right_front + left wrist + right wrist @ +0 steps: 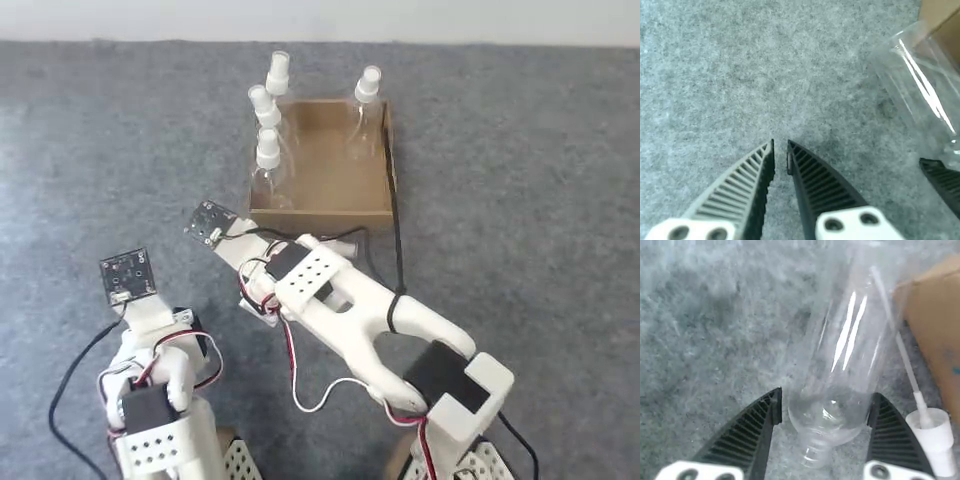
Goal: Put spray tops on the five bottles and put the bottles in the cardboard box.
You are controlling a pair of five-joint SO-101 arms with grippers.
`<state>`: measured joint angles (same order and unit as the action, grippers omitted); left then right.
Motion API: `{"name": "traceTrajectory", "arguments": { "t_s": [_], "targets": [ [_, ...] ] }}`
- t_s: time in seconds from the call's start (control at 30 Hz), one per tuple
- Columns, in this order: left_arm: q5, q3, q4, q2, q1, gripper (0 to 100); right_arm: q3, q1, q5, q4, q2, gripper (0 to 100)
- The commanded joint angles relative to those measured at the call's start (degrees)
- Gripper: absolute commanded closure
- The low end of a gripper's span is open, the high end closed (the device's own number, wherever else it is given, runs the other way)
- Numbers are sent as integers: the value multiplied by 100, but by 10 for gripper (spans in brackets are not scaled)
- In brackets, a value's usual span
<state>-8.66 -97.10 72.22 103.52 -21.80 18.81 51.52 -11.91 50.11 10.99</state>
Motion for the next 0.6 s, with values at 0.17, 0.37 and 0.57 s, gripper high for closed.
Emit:
{"name": "traceTrajectory", "arguments": {
  "t_s": [0.17, 0.37, 0.57],
  "targets": [
    [9, 57, 26, 97, -26, 963, -308, 31, -114, -31, -127, 860],
    [9, 57, 26, 97, -26, 963, -299, 31, -97, -31, -136, 921],
    [9, 57, 26, 97, -26, 963, -343, 40, -105, 233, -145, 925]
  ]
}}
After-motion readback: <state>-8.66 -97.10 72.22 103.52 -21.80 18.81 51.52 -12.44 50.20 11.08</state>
